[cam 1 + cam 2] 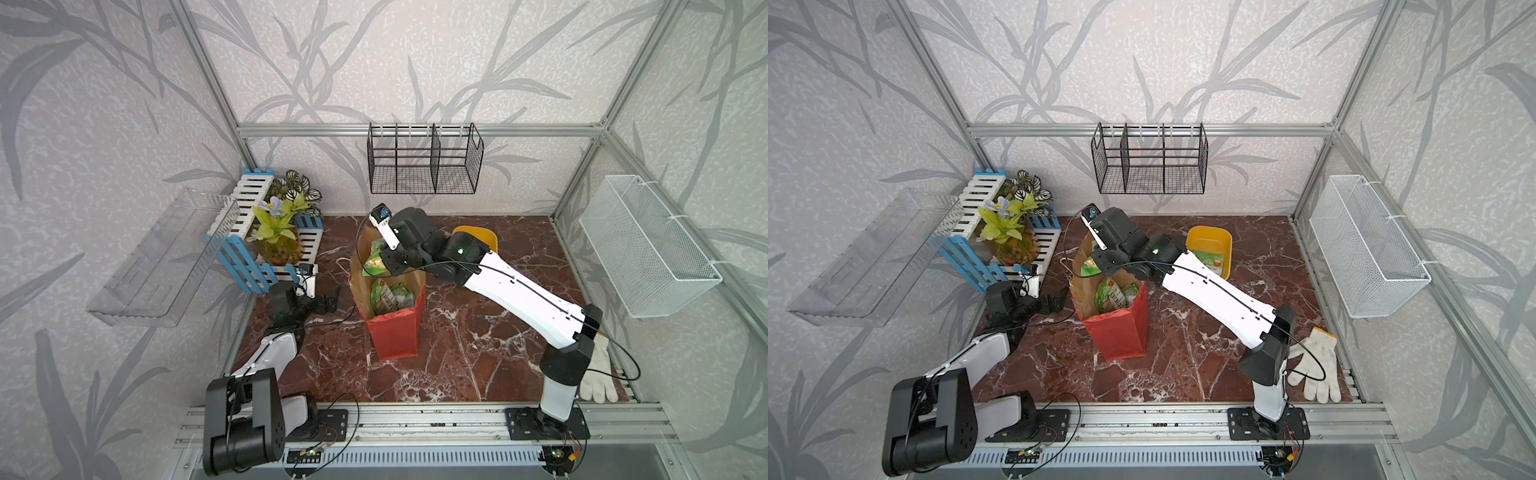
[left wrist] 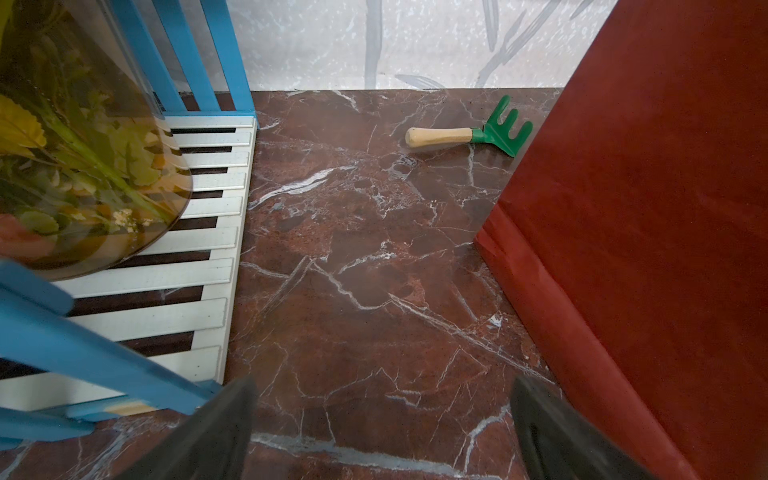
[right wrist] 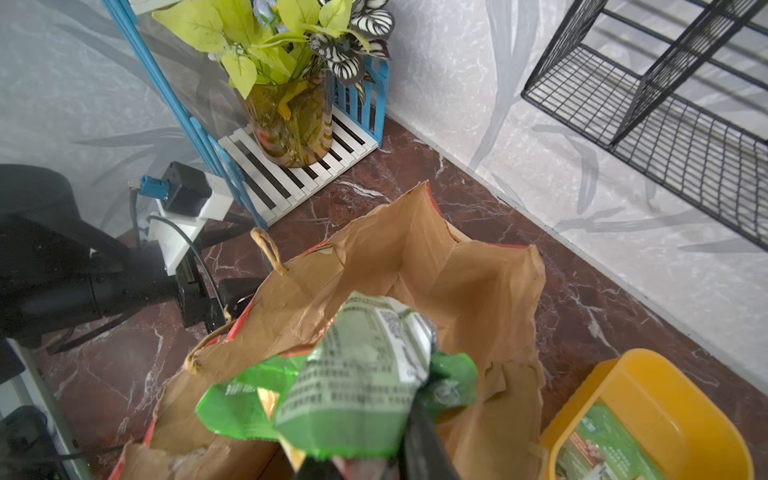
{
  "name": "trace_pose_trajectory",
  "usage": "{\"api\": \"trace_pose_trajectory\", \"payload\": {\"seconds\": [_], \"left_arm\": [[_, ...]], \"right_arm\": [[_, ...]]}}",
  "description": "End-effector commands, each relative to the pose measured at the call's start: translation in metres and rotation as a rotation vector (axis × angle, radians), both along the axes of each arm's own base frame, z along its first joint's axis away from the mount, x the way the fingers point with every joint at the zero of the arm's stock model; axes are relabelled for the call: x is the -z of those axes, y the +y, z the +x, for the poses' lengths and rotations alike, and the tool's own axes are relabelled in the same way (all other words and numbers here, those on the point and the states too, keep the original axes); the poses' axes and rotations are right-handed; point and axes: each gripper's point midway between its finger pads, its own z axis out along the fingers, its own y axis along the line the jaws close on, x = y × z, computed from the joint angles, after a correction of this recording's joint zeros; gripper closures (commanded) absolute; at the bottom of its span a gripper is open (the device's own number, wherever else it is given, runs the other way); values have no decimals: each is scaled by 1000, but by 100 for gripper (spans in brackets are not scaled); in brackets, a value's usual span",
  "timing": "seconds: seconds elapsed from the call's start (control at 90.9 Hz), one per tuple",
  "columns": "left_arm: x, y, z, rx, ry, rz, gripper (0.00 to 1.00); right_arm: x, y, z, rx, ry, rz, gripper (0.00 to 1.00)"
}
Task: Place the condiment packets inside the bag
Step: Place the condiment packet in the paper bag, then pick up the condiment packet from the storage box.
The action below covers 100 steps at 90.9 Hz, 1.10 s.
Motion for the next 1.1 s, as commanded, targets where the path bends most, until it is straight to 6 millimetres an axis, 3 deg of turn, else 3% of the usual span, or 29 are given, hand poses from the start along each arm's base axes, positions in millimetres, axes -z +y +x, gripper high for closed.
{"api": "trace_pose_trajectory", "payload": {"seconds": [0.0,0.165,0.297,0.44,0.506,0.671,0.825,0.891,1.012,1.089], "left_arm": [[-1,0,-1,5,-15,10,0],[0,1,-1,3,-11,10,0],[0,1,-1,3,-11,12,0],[0,1,-1,2,-12,13,0],[0,1,-1,3,-12,12,0],[-2,0,-2,5,-17,13,0],[-1,0,-2,4,-14,12,0],[0,1,-1,3,-11,12,0],[0,1,-1,4,-10,11,0],[1,1,-1,3,-6,11,0]], "right_arm": [[0,-12,-12,-74,24,-112,77],[3,-9,-14,-100,49,-147,74],[-5,-13,-12,-77,36,-144,65],[-27,-27,-15,-74,0,-114,39],[-35,-40,-15,-75,7,-79,28],[-36,-107,12,-20,85,59,12],[-3,-166,36,19,172,112,0],[13,-186,46,38,231,127,1],[49,-215,69,83,312,143,1],[74,-224,80,89,369,147,1]]}}
